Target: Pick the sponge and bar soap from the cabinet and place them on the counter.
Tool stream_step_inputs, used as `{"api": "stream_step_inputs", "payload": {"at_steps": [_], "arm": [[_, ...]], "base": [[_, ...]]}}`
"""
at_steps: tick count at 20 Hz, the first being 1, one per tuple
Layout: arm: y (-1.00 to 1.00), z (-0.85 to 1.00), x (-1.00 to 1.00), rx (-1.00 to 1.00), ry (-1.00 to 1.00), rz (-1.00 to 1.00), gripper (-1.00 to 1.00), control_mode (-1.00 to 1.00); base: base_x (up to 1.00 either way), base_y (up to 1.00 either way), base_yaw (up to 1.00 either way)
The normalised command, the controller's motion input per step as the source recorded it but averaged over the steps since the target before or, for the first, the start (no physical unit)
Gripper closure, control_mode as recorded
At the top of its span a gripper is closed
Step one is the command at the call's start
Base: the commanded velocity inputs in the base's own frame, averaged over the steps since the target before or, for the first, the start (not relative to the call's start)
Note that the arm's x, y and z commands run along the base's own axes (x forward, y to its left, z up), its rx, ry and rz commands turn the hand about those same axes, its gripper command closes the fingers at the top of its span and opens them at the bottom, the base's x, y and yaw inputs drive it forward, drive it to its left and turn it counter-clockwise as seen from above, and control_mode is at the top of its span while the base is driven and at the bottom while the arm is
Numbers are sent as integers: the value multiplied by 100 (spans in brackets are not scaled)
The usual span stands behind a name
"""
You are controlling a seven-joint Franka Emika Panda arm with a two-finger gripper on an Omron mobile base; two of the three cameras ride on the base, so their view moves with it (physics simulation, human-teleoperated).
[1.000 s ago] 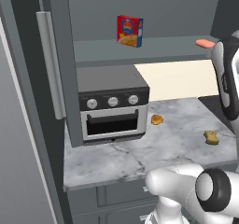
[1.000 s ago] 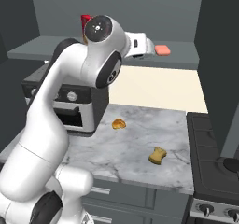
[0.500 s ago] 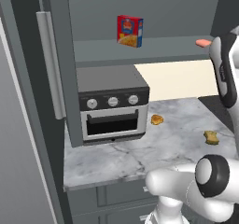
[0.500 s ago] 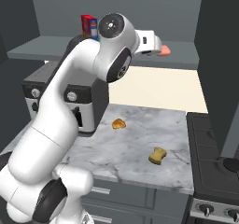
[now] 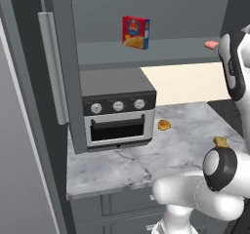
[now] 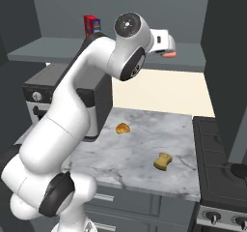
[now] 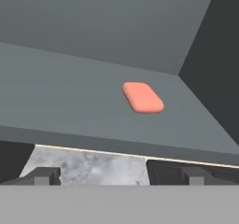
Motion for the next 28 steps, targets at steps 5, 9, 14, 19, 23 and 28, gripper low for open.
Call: {"api": "stream_step_inputs", "payload": {"at_steps": [5,9,14,19,23,28], "arm": [[-15,-1,31,0,0,0,-100,-100],[-10,-3,33,0,0,0,-100,-100],[-10,-1,28,1,0,1,-100,-100],[-11,0,24,2,0,2,-100,-100],[-5,-1,21,1,0,2,-100,-100],[-1,-2,23,2,2,1,-100,-100]], "base": [[0,0,0],[0,0,0],[0,0,0],[0,0,0],[0,0,0],[0,0,0]]}}
